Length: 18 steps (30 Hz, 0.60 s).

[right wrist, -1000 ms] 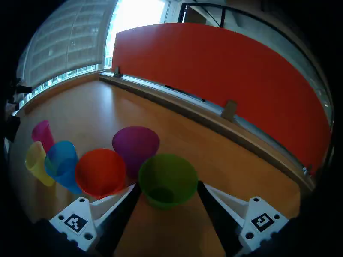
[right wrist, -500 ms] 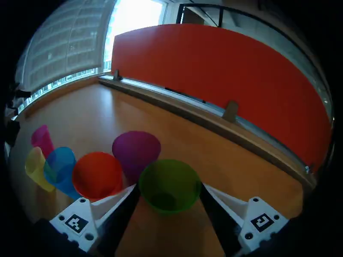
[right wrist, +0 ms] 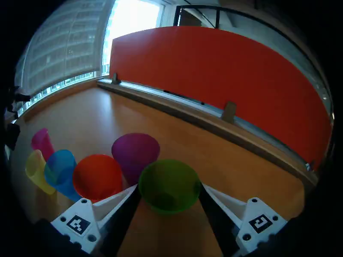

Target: Pour water

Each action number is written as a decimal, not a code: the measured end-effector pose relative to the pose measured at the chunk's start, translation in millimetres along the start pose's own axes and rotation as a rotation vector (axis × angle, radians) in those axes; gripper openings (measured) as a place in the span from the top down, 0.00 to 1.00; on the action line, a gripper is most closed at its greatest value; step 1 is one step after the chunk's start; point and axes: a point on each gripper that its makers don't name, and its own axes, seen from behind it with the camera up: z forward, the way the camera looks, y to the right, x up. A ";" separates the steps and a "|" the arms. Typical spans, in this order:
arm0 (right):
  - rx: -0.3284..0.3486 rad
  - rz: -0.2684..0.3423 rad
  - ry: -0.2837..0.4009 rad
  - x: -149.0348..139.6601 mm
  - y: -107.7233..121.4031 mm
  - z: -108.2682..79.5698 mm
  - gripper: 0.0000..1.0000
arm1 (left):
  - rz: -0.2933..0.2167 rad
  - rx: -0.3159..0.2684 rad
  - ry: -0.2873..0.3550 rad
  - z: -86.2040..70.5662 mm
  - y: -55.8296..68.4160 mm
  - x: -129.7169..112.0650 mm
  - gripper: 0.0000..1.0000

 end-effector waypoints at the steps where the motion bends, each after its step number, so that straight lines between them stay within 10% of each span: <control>1: -0.001 0.003 0.008 2.3 0.2 -1.4 0.06 | 0.000 0.000 0.000 0.2 0.0 -0.4 0.09; 18: 0.022 0.001 0.129 31.0 -19.9 -52.9 0.06 | 0.001 -0.013 0.020 -2.0 7.7 8.1 0.09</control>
